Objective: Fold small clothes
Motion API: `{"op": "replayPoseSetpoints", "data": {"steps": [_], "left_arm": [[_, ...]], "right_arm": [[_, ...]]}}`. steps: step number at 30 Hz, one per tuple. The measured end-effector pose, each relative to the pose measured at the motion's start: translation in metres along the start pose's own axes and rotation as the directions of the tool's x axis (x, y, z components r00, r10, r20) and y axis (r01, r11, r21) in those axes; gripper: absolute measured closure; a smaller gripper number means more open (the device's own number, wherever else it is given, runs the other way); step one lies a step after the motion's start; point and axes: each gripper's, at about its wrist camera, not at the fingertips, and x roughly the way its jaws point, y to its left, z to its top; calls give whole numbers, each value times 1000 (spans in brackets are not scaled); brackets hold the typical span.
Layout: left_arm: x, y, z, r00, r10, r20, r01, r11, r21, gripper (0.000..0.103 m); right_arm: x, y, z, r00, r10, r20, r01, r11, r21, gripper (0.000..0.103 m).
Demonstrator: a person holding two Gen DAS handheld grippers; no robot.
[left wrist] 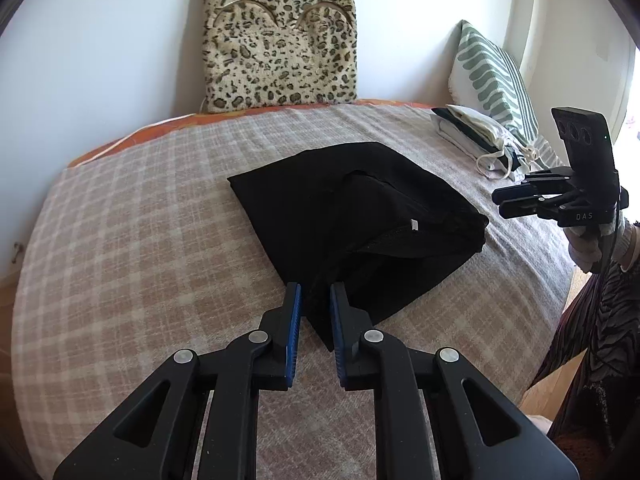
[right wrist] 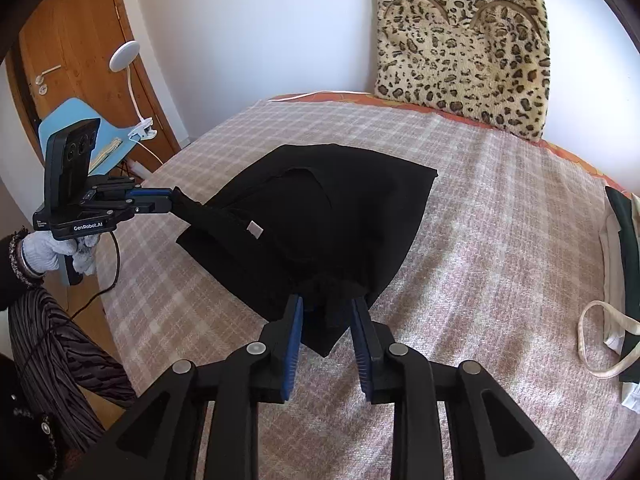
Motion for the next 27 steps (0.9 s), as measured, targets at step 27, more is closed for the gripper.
{"op": "replayPoseSetpoints", "data": {"steps": [27], "left_arm": [[56, -19, -8, 991, 28, -133, -14, 994, 108, 76]], "right_arm": [[49, -41, -9, 974, 215, -70, -164, 884, 438, 94]]}}
